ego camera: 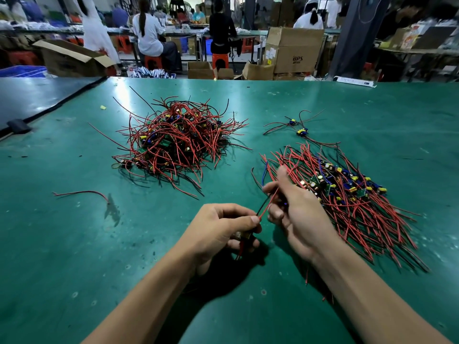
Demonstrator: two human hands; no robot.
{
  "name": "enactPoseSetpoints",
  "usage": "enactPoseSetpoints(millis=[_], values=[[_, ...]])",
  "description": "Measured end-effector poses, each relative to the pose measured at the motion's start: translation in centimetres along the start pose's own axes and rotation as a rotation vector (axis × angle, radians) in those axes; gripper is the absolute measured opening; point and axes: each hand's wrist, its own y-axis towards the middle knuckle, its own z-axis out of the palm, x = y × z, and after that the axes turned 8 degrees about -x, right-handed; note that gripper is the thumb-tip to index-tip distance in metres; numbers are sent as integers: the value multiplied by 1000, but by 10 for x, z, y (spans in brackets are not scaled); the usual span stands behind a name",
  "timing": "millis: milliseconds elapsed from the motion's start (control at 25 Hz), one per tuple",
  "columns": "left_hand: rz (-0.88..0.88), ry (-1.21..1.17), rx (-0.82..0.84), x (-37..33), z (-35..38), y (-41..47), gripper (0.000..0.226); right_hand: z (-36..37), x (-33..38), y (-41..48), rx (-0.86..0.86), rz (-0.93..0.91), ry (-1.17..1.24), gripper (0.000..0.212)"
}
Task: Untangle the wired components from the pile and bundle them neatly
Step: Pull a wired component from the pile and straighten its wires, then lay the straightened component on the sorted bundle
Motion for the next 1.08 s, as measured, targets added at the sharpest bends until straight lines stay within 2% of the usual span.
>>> enactPoseSetpoints(millis=[80, 160, 280, 400, 520, 600, 640, 760, 840, 960, 1000, 1080], values=[[-6, -28, -19, 0, -4, 0, 12, 2, -8, -9, 168, -26, -189, 31], [-23, -33, -7, -1, -4, 1, 15, -1, -10, -10, 241, -10, -231, 26], [-55, -22, 30, -4, -5, 2, 15, -5, -5, -3, 153, -144, -340, 32], [-72, -55, 70, -8, -5, 4, 7, -10, 0, 5, 17, -280, -303, 38], [-75, -55, 94, -10, -2, 5, 2, -14, 0, 12, -125, -354, -348, 35], [-79, -59, 112, -10, -1, 4, 10, -14, 0, 17, -220, -315, -300, 44], [-82, -51, 124, -10, -2, 4, 12, -13, 1, 18, -243, -238, -218, 50], [-83, 46, 125, -8, -7, 2, 4, -6, 2, 13, -151, 53, 14, 56], [-96, 9, 20, -5, -8, 6, 4, -2, -4, 6, -33, 65, -113, 52], [-105, -184, -96, -1, -4, 15, 21, 6, -16, -8, 42, -153, -581, 36], [-132, -291, -82, -1, -2, 17, 29, 7, -20, -9, 30, -257, -715, 39], [-197, -437, -46, -3, 1, 20, 41, 8, -26, -11, 2, -404, -821, 56]])
